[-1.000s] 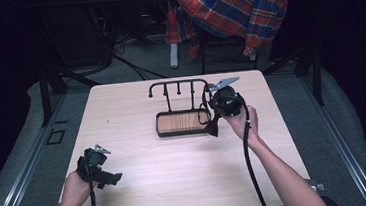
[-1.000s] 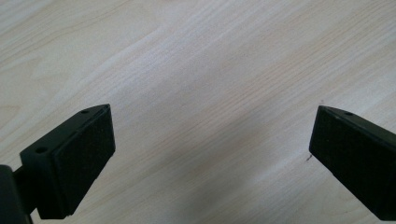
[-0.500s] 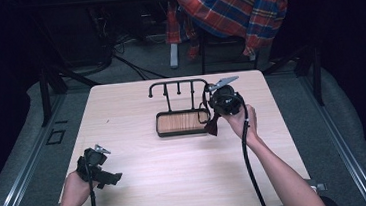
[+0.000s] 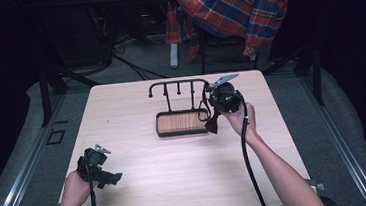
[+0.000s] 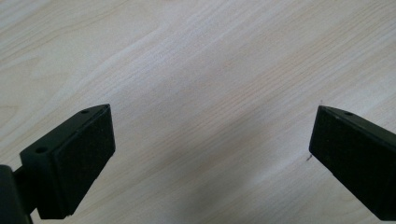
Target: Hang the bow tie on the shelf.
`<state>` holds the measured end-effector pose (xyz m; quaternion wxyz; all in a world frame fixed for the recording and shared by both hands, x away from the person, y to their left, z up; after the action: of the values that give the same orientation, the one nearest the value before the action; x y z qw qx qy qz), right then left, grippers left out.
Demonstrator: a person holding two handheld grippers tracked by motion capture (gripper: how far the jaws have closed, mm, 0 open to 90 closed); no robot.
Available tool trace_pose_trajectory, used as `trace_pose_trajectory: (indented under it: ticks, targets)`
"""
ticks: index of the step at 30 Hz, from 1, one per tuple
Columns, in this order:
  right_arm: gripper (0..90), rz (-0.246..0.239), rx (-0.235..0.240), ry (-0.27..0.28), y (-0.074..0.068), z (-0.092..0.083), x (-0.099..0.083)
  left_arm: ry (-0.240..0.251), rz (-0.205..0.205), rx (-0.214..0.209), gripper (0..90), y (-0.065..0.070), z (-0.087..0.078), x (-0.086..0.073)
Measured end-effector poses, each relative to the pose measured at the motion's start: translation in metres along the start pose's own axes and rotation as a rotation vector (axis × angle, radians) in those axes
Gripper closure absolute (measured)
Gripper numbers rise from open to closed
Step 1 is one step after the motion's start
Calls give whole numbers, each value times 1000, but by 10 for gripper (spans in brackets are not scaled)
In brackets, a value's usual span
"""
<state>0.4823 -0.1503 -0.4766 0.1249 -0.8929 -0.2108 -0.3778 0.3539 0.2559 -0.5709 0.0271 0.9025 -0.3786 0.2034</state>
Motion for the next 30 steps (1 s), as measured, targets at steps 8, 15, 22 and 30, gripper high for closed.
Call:
trace_pose_trajectory:
  ticks: [8,15,22,30]
  targets:
    - [885,13,1,-7,3,9,2,0,1,0,3,0,0,0]
    - [884,34,8,-17,5,15,1,0,1,-2,3,0,0,0]
    - [882,47,14,-24,6,18,1,2,1,1,3,0,0,0]
    - [874,94,43,-33,9,23,-2,-1,6,-4,3,0,1,2]
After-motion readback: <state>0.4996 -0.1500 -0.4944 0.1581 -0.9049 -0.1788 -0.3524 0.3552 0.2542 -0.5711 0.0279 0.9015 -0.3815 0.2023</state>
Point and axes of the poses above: each handheld gripper's, and its own axes: z roughly forward along the jaws, x roughly out of its top, y roughly to its right, the point moved 4 cm from there along z, roughly forward along the jaws, and after that the axes turned 11 degrees about z, right-handed, at the moved point
